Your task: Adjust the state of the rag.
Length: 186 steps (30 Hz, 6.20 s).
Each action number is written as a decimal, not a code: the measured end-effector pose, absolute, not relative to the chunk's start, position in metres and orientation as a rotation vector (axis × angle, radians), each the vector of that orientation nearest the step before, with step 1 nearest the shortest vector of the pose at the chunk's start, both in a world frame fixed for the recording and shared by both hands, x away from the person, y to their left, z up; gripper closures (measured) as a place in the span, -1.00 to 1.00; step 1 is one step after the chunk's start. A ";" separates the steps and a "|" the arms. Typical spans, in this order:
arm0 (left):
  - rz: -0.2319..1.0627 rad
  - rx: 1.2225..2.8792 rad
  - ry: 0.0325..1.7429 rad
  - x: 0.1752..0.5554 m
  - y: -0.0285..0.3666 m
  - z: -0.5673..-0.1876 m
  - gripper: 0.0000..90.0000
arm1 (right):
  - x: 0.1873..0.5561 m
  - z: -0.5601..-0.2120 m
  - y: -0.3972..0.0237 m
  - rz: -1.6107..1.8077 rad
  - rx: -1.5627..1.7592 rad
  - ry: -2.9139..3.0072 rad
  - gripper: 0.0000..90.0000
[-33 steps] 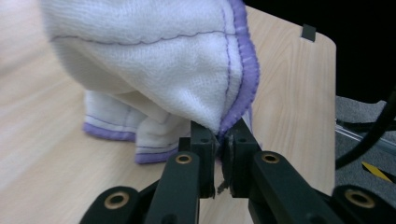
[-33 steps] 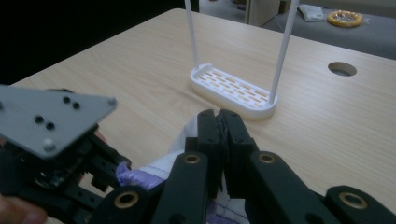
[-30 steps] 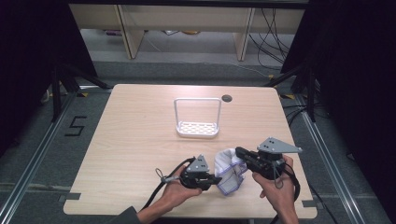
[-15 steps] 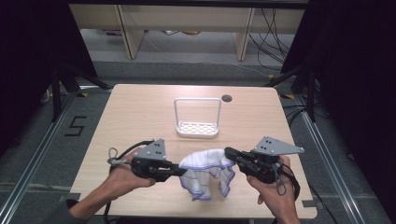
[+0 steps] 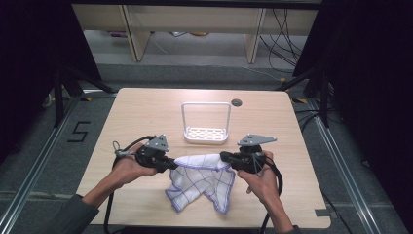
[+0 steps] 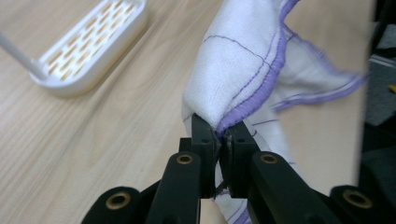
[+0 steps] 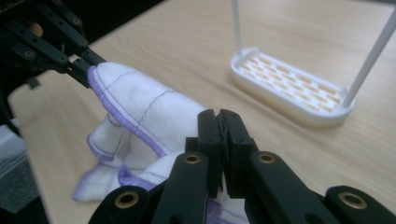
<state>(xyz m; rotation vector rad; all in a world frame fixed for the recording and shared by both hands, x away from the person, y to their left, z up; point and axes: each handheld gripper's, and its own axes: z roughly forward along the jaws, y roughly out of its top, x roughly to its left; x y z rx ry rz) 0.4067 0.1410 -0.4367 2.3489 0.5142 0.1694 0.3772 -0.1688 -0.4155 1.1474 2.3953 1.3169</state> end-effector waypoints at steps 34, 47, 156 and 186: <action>0.102 2.088 0.951 0.337 0.186 -0.483 -0.37 | 0.316 -0.467 -0.200 1.068 1.286 2.403 -0.02; 0.121 2.155 0.876 0.293 0.153 -0.501 -0.40 | 0.273 -0.484 -0.187 0.997 1.271 2.485 -0.05; 0.330 2.268 0.746 0.411 0.146 -0.475 0.95 | 0.400 -0.452 -0.175 1.053 1.076 2.520 0.98; 0.441 2.346 0.409 0.353 0.149 -0.428 0.96 | 0.355 -0.408 -0.201 1.101 0.974 2.487 0.99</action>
